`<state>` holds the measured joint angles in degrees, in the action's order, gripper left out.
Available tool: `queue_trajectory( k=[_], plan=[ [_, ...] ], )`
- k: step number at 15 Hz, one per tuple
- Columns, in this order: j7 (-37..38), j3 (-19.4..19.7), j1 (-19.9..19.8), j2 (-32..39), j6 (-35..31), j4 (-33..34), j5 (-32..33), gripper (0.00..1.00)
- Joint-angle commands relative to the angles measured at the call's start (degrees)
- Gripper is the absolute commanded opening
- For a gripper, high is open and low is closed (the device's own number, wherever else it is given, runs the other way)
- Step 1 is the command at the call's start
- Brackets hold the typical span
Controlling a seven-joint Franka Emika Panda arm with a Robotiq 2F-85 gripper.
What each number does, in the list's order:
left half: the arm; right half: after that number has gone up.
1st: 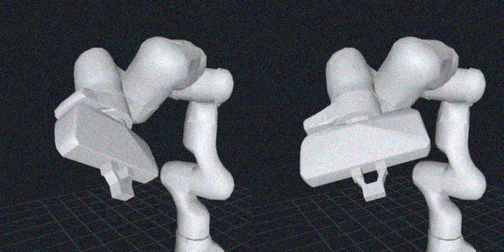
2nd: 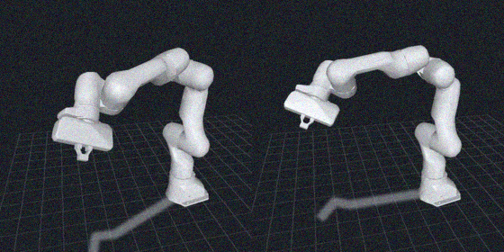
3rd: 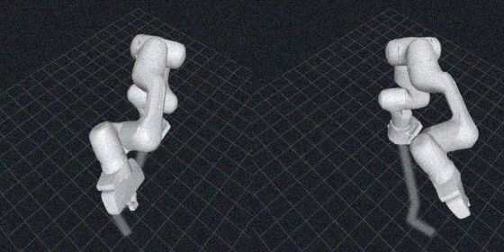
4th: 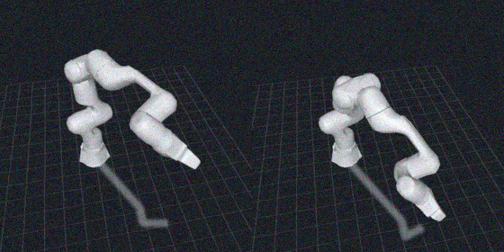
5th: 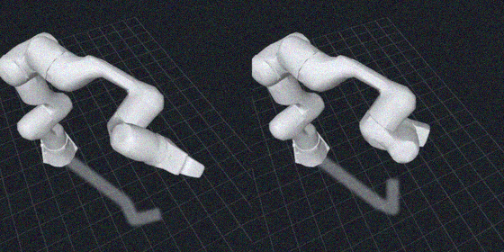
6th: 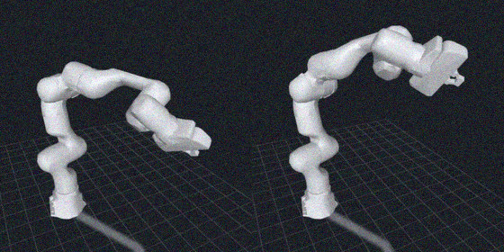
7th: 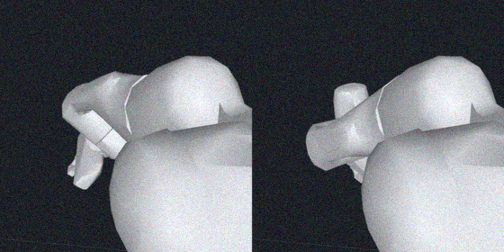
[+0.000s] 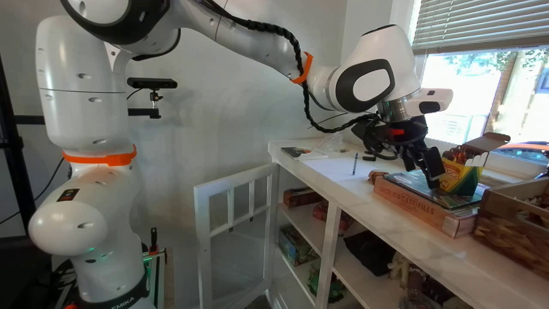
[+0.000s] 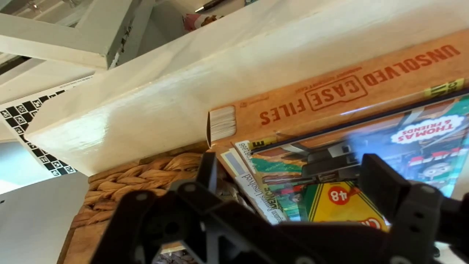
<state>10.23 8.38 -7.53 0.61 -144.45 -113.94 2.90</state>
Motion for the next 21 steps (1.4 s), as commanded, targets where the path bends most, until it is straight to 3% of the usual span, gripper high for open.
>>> queue_trajectory(
  k=[1, 6, 11, 21],
  plan=[
    [-1.90, -0.24, -0.09, -0.48, -0.55, -0.34, -2.16, 1.00],
    [-10.57, -0.70, 0.08, 1.68, -8.78, 0.78, -4.02, 1.00],
    [-16.80, -1.11, -0.25, 4.33, -8.23, 2.86, -6.78, 1.00],
    [-17.05, -0.95, -0.31, 11.04, -8.56, 9.45, -3.02, 1.00]
  ],
)
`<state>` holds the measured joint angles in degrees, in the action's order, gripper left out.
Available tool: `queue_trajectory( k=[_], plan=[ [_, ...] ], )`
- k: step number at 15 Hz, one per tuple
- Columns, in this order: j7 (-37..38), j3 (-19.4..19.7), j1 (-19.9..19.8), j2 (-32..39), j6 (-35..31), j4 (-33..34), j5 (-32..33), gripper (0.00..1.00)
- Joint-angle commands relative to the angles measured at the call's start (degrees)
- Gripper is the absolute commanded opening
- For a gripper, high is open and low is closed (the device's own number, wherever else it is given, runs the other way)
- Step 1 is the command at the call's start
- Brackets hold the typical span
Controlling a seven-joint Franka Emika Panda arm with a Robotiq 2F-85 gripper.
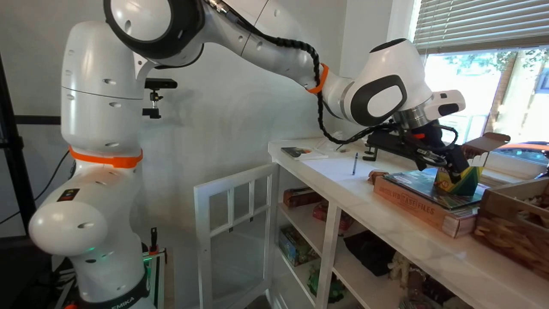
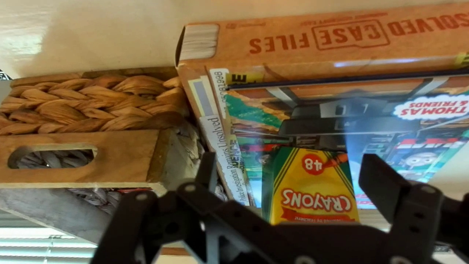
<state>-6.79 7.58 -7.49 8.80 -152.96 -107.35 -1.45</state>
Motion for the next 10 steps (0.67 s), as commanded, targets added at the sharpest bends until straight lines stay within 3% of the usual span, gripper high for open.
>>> queue_trajectory(
  k=[1, 10],
  plan=[
    [0.53, 0.02, -0.25, 3.52, -0.11, 3.58, 2.06, 1.00],
    [5.99, 0.80, 0.94, 7.72, -2.85, 7.96, 6.36, 1.00]
  ],
)
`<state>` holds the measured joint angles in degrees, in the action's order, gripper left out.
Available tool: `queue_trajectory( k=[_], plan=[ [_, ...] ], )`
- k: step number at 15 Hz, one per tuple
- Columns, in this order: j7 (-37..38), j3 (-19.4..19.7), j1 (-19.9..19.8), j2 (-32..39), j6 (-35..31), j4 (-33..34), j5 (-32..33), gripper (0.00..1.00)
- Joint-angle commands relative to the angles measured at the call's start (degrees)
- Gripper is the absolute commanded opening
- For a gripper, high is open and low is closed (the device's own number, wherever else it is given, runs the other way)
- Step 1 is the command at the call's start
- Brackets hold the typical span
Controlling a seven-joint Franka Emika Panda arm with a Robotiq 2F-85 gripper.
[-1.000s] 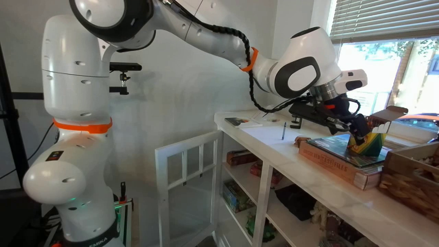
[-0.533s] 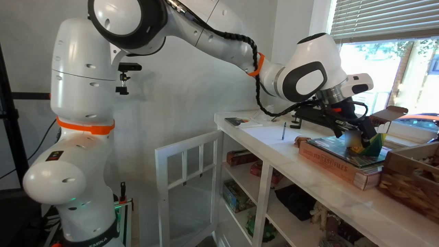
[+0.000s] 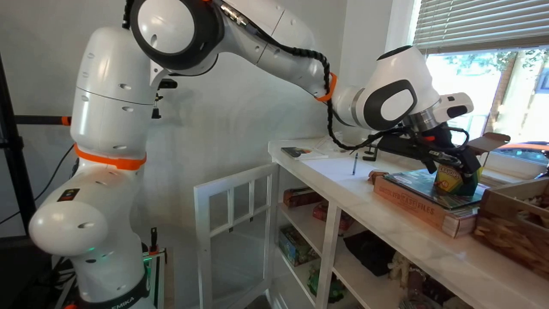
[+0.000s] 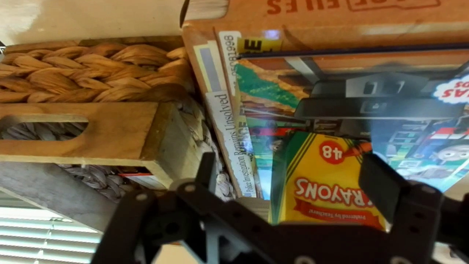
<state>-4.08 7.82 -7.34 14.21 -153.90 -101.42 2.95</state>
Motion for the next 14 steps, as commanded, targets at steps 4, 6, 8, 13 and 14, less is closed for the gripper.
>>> queue_trajectory(
  k=[4, 6, 8, 13, 14],
  plan=[
    [6.33, 0.83, 1.88, 3.78, -4.30, 2.69, 3.28, 1.00],
    [7.77, 1.00, 2.43, 4.54, -5.43, 2.99, 3.75, 1.00],
    [9.05, 1.34, 3.00, 5.30, -6.35, 3.47, 4.24, 1.00],
    [12.16, 3.05, 4.75, 6.94, -8.22, 4.37, 6.23, 1.00],
    [12.90, 3.65, 5.20, 7.29, -8.50, 4.61, 7.00, 1.00]
  ],
)
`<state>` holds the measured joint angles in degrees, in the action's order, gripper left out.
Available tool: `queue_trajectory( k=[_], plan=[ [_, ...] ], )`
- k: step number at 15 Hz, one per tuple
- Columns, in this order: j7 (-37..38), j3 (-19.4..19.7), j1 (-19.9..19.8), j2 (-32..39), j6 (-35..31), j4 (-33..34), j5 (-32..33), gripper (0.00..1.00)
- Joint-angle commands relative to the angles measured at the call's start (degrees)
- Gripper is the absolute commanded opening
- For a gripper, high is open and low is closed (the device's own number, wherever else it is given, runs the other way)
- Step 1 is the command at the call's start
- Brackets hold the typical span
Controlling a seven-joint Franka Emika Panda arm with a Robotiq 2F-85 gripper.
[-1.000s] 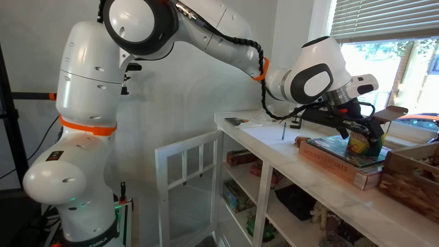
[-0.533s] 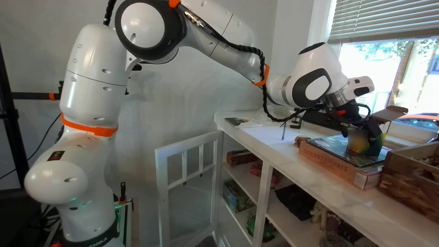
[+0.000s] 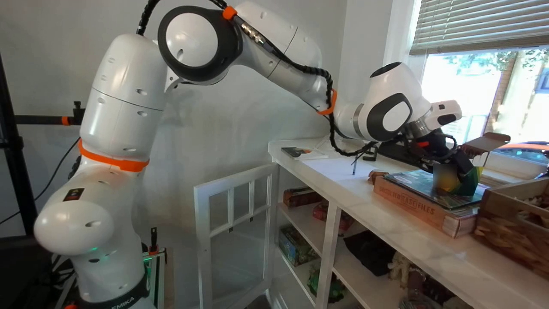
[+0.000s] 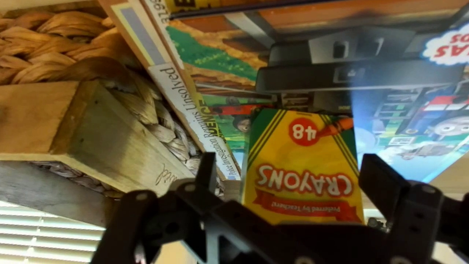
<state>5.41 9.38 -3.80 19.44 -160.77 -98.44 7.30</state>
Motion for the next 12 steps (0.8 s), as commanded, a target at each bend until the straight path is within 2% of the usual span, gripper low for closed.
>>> queue_trajectory(
  k=[1, 12],
  plan=[
    [3.99, 2.50, 2.02, 2.43, -1.84, 1.88, 3.23, 1.00],
    [8.16, 6.43, 5.77, 4.43, -4.20, 2.98, 5.13, 1.00]
  ],
)
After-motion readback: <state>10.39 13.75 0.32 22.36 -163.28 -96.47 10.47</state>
